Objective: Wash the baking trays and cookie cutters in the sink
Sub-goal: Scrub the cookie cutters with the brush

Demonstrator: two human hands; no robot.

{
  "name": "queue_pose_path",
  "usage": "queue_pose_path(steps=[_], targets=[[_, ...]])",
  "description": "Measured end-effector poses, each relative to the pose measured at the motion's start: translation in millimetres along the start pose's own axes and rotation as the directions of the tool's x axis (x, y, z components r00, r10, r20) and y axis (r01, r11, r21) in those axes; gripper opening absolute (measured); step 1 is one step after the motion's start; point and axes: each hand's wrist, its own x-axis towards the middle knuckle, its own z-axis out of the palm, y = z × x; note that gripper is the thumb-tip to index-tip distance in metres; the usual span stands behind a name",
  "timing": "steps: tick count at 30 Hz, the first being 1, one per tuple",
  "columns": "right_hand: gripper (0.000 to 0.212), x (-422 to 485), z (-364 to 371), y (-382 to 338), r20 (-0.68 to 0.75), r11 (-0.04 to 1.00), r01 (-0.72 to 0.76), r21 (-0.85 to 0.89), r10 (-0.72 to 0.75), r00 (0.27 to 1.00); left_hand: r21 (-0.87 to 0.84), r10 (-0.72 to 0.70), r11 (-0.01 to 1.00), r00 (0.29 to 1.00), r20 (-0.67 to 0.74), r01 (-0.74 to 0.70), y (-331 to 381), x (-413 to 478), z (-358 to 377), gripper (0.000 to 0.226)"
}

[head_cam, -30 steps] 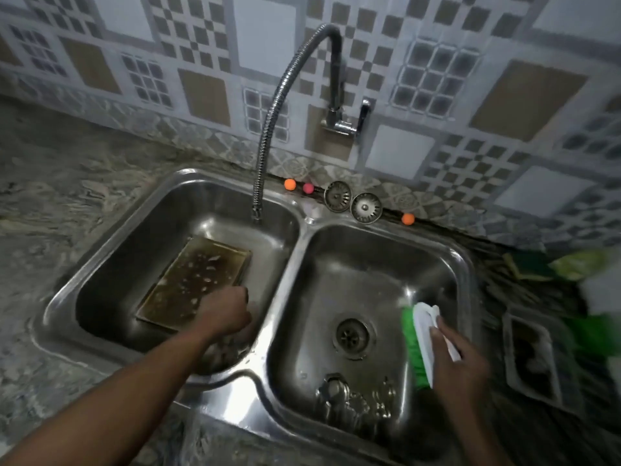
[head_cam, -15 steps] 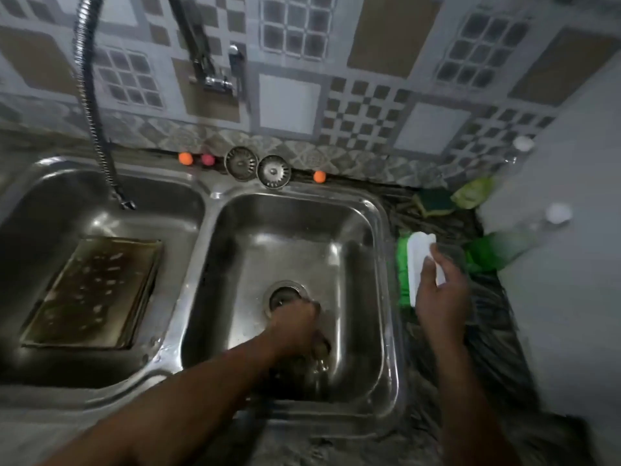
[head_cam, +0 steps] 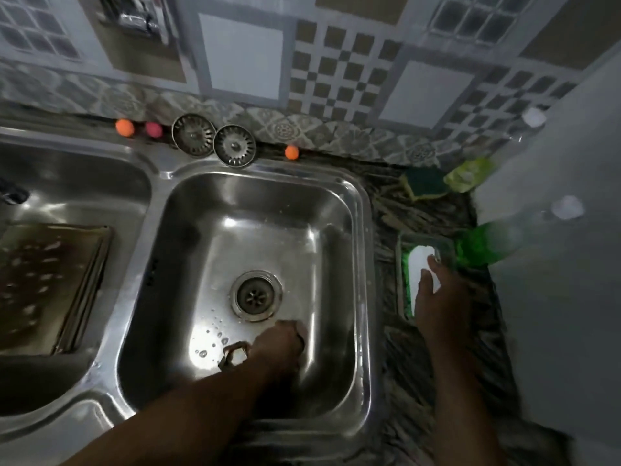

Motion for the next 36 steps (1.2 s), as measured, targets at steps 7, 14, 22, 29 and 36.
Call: queue_pose_path(steps=[7, 14, 22, 29, 36], targets=[[0.037, -2.0, -13.6, -5.2, -0.046, 1.000, -0.001, 0.022, 0.002, 0.999, -0.206, -0.053, 0.978, 0.997, -0.051, 0.041, 4.9, -6.5, -16.3, 0.033], [0.047, -12.9, -21.7, -10.5, -0.069, 0.999, 0.042, 0.017, -0.041, 0.997, -0.004, 0.125, 0.992, 0.992, 0.014, -0.125, 4.0, -12.0, -4.3, 0.042], [0.047, -11.6, -19.1, -1.0, -0.066, 0.996, 0.083, 0.030, -0.081, 0.995, -0.048, 0.184, 0.981, 0.981, -0.058, -0.186, -1.0, -2.5, 6.1, 0.024], [0.043, -7.6, -30.1, -30.9, -0.168, 0.985, 0.107, 0.137, -0.083, 0.982, -0.784, -0.016, 0.605, 0.983, -0.184, -0.137, -14.4, -11.3, -45.4, 0.035], [0.025, -43.3, -9.9, -127.8, -0.057, 0.861, 0.269, 0.433, -0.271, 0.961, -0.967, -0.089, 0.048, 0.963, -0.255, -0.251, -28.3, -53.8, -132.3, 0.047]])
